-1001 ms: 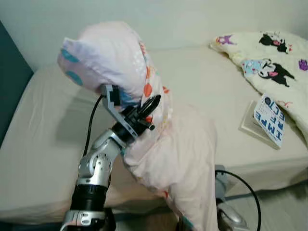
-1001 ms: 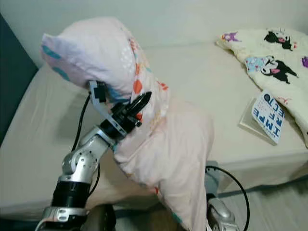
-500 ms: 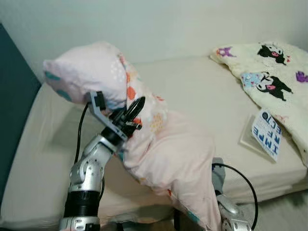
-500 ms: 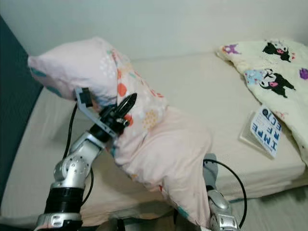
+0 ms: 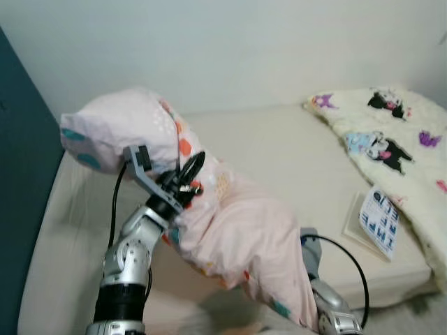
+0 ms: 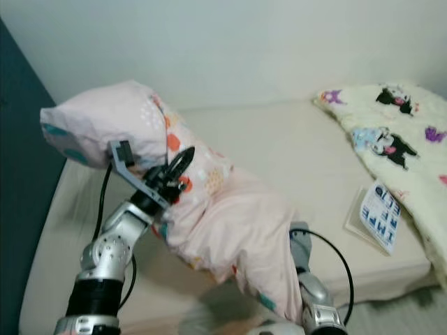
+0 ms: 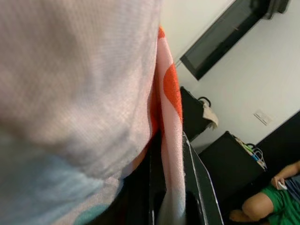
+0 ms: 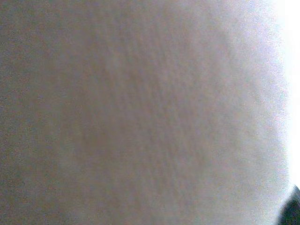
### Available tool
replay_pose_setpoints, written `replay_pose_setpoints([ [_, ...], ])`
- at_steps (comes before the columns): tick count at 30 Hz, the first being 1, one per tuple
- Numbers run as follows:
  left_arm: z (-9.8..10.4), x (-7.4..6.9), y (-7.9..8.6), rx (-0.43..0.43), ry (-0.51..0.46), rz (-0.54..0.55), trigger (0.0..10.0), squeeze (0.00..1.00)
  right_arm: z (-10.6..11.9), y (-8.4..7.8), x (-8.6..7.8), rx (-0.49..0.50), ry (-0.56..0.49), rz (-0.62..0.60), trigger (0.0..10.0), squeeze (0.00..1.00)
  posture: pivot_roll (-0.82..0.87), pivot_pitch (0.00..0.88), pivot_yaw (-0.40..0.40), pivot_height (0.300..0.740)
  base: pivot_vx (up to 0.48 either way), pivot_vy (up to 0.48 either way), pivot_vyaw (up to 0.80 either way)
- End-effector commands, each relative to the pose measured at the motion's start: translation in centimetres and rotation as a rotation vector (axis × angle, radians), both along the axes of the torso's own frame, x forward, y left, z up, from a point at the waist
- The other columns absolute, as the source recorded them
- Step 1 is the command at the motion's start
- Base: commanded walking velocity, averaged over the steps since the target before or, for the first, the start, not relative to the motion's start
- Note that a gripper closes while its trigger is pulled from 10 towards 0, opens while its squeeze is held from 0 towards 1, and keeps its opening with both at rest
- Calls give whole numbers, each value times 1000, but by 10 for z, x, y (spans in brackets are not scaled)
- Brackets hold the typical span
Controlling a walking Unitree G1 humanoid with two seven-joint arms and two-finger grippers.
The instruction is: Clean up the room
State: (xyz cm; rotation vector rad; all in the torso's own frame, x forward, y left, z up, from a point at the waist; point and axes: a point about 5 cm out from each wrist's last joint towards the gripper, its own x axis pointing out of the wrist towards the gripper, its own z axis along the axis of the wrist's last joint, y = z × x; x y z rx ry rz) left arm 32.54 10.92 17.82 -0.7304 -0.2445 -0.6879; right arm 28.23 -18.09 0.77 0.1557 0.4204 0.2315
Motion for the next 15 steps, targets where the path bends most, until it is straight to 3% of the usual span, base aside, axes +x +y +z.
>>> replay_pose_setpoints([
  [1, 4, 0, -14, 5, -21, -53, 10000, 0, 3, 3, 2, -6, -31, 17, 10000, 0, -129, 31, -2, 740, 0, 0, 0],
  [13, 10, 8, -11, 12, -35, -14, 10000, 0, 1, -1, 6, -26, -11, -19, 10000, 0, -128, 9, -2, 740, 0, 0, 0],
  [15, 10, 9, -12, 21, -37, -9, 10000, 0, 1, -1, 7, -26, -12, -17, 10000, 0, -127, 7, -2, 740, 0, 480, 0],
])
